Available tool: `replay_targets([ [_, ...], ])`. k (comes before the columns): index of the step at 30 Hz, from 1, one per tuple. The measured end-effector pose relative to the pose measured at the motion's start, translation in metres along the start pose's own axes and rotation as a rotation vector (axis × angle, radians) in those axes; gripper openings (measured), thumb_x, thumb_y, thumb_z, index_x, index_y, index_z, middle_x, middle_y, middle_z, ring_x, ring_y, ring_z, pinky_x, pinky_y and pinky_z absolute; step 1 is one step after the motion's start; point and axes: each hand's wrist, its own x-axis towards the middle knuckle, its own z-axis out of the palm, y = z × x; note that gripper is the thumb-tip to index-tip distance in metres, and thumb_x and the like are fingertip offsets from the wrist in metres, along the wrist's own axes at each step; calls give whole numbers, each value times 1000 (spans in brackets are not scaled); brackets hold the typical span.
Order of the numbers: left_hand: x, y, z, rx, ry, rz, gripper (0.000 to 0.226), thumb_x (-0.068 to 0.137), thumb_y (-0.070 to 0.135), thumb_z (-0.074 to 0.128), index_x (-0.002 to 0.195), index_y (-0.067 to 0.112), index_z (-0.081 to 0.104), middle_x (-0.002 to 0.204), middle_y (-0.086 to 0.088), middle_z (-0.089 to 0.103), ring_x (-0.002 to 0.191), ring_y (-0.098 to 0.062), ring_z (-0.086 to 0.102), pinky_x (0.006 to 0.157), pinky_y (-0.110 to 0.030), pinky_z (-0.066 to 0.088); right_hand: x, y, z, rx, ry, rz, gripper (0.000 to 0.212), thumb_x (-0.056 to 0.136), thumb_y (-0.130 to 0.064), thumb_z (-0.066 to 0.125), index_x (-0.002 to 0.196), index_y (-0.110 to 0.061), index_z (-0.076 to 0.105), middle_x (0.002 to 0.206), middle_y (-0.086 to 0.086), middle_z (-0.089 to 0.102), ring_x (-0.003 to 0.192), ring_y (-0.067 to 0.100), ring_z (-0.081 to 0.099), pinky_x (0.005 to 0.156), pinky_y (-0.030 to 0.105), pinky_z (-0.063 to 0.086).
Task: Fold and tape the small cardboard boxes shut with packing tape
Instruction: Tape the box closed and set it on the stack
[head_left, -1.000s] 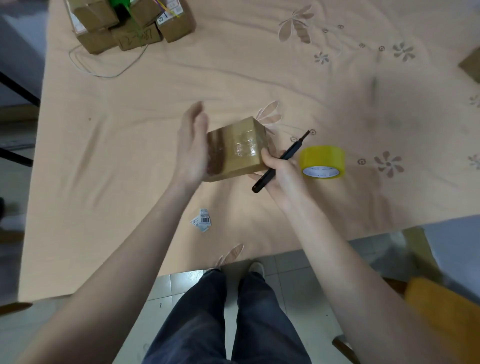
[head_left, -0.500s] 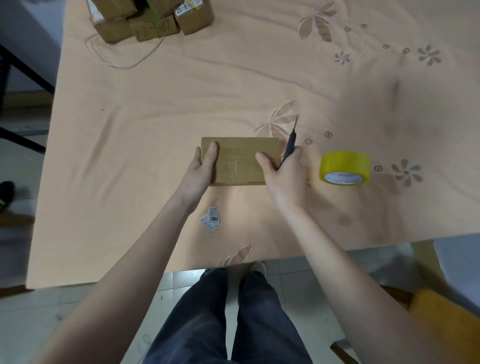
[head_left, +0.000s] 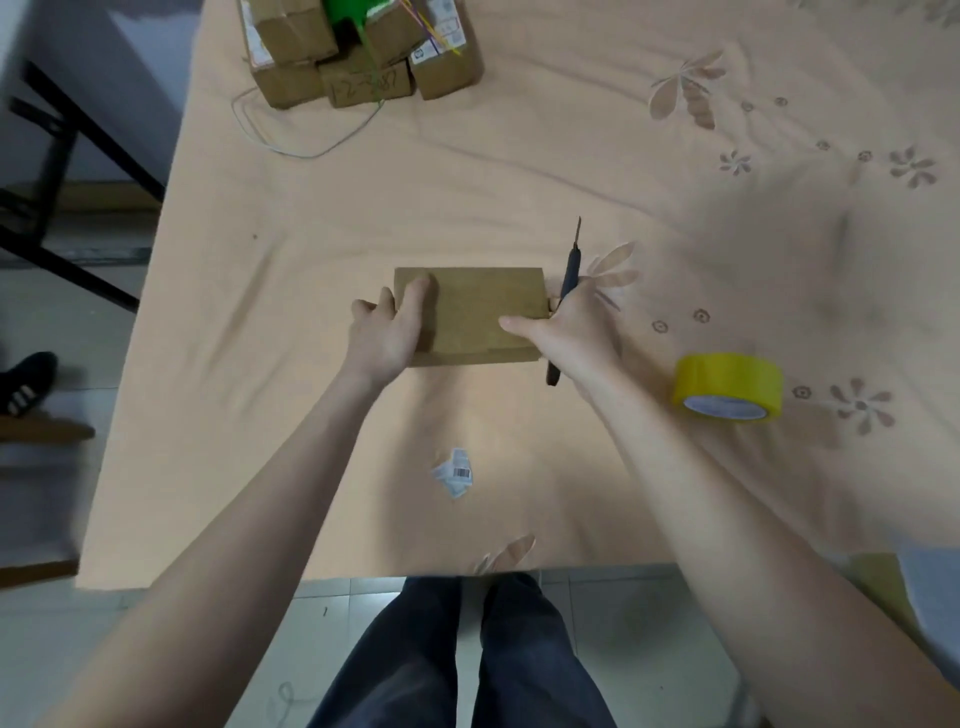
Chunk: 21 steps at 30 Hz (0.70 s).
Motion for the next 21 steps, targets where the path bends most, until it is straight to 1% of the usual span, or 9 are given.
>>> replay_targets([
  [3,27,-3,-27,-94,-107,-90,76,77,65,57,132,14,43,123,-4,52,108,-21,55,87,-31,46,24,-13,11,75,-87,16,57,75,-25,78,107,-10,33,99,-2,52,81,7,53,59,16,43],
  [5,41,-8,-37,-78,-29,-40,87,79,58,64,143,12,28,122,-5,55,107,-20,57,92,-32,47,39,-23,23,143,-88,18,54,77,-17,76,105,-11,30,106,0,53,95,17,56,74,29,46],
  [7,53,-13,-41,-19,63,7,85,81,56,64,145,16,26,122,-7,55,110,-22,57,98,-36,46,48,-34,37,132,-72,0,52,79,-15,74,104,-13,29,99,-2,49,90,18,53,67,25,42],
  [9,64,-15,-45,-9,92,37,78,83,48,66,144,17,30,127,-7,54,112,-20,56,97,-34,46,54,-43,51,116,-49,-30,47,79,-10,72,106,-11,34,88,-3,45,74,13,49,48,9,36],
  [12,73,-17,-53,-144,89,182,76,81,13,73,145,12,30,138,-3,43,111,-15,53,93,-25,47,64,-52,61,184,2,-25,36,78,-7,66,106,-8,44,76,-6,42,56,2,43,32,8,29],
  [14,76,-18,-59,-245,101,313,67,74,0,69,133,9,39,133,-5,38,107,-8,52,86,-14,45,72,-57,62,319,68,4,31,79,-15,67,104,-12,47,75,-10,48,53,-5,48,36,8,32],
  [17,80,-17,-65,-462,91,310,31,69,11,57,95,17,40,127,-14,41,97,-11,50,65,-12,43,80,-65,66,468,169,30,32,82,-29,69,95,-15,43,71,-11,50,56,-5,49,43,9,35],
  [19,87,-18,-65,-531,130,280,25,73,15,56,84,19,34,123,-18,43,98,-16,48,65,-12,44,84,-66,72,500,166,-9,33,84,-24,69,95,-12,40,71,-9,50,51,-9,50,41,5,33],
  [21,95,-22,-64,-420,213,305,30,76,17,61,84,23,33,116,-16,40,99,-21,47,75,-22,47,87,-63,80,421,127,-42,31,84,-15,67,99,-9,41,77,-6,54,56,-9,53,40,5,34],
])
